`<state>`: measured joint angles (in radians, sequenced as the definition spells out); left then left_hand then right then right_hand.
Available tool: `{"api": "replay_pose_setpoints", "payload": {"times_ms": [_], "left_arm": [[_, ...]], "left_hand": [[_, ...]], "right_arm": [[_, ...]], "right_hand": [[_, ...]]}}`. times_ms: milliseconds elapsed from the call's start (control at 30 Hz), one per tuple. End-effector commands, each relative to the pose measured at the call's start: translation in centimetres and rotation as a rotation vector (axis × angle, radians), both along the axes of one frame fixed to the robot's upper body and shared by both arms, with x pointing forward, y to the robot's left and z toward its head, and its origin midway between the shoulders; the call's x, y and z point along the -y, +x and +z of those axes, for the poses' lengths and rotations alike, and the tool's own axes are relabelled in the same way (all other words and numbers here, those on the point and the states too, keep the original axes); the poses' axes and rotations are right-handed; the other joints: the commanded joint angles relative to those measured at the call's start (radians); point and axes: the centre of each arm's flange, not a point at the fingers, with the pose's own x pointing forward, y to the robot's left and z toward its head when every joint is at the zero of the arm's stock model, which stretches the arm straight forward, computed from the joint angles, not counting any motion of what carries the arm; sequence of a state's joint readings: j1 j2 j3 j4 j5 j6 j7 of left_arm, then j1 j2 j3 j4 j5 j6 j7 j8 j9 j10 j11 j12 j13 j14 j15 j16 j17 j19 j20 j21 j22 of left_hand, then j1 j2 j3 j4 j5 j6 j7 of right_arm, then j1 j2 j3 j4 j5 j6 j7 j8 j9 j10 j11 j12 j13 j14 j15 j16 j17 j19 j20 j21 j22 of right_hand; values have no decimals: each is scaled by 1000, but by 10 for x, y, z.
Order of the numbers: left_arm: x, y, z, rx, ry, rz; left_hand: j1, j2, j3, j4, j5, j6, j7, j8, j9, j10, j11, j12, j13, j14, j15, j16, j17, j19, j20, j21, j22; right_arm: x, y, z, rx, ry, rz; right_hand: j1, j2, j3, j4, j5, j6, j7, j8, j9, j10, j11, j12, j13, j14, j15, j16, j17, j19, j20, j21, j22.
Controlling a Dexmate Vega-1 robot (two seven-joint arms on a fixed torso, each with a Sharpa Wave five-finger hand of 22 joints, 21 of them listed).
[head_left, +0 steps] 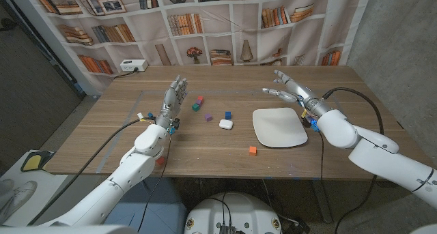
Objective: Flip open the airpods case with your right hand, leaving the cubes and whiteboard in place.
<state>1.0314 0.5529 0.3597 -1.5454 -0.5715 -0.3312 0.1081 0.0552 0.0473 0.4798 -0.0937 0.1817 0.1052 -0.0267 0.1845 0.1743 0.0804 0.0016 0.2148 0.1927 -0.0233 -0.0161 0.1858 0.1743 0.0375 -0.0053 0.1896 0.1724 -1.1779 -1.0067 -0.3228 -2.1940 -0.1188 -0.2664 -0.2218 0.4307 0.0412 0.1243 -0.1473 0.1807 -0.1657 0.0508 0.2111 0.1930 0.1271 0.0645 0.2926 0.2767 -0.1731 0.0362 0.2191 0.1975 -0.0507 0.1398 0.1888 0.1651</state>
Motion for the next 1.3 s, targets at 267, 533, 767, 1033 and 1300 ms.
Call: {"api": "replay_pose_setpoints", "payload": {"times_ms": [267, 533, 767, 1033, 1300], "left_arm": [[-7, -4, -6, -20, 10, 12], [-10, -2, -8, -23, 3, 11], [-11, -1, -11, -23, -13, 11], [-10, -1, -12, -16, -36, -2], [-9, -2, -13, -10, -51, -12]], "left_hand": [[0, -4, -4, -1, 4, 7, 0, 2, 4, 10, 5, 1, 2, 6, 0, -1, 4, 1, 3, 5, 3], [0, -5, -5, -2, 4, 6, -3, 2, 4, 11, 6, 1, 2, 7, 0, -1, 4, 2, 2, 5, 3], [-1, -5, -6, -2, 4, 7, -3, 2, 4, 10, 6, 1, 2, 7, 0, -1, 4, 3, 4, 5, 3], [-2, 3, -3, 2, 5, 10, -2, 3, 4, 11, 7, 1, 2, 9, 1, -1, 4, 3, 4, 5, 3], [-11, -1, -10, 7, 5, 11, 2, 3, 4, 14, 7, 2, 3, 9, 1, 0, 5, 5, 4, 6, 4]], "right_arm": [[-21, -22, 0, 43, -114, -108], [-30, -25, 2, 33, -135, -104], [-34, -21, 0, 5, -134, -65], [-46, -23, 0, 11, -164, -74], [-50, -24, 3, -1, -171, -62]], "right_hand": [[15, -6, 7, -3, -3, 14, -6, 7, 3, 43, 5, 19, 12, -3, 5, 14, 5, 12, 19, 5, 4], [33, -9, 13, -9, -2, 27, -10, 11, 3, 70, 0, 29, 18, 24, 2, 23, 4, 24, 43, 6, 4], [58, -6, 24, -15, 0, 47, -12, 17, 3, 91, -9, 36, 23, 42, 1, 27, 3, 47, 49, 10, 4], [78, -5, 32, -19, 0, 51, -12, 17, 3, 96, -12, 36, 26, 43, -2, 25, 2, 50, 49, 8, 3], [90, -6, 37, -20, 0, 52, -9, 16, 3, 88, -10, 32, 29, 38, -1, 21, 2, 50, 52, 5, 3]]}}
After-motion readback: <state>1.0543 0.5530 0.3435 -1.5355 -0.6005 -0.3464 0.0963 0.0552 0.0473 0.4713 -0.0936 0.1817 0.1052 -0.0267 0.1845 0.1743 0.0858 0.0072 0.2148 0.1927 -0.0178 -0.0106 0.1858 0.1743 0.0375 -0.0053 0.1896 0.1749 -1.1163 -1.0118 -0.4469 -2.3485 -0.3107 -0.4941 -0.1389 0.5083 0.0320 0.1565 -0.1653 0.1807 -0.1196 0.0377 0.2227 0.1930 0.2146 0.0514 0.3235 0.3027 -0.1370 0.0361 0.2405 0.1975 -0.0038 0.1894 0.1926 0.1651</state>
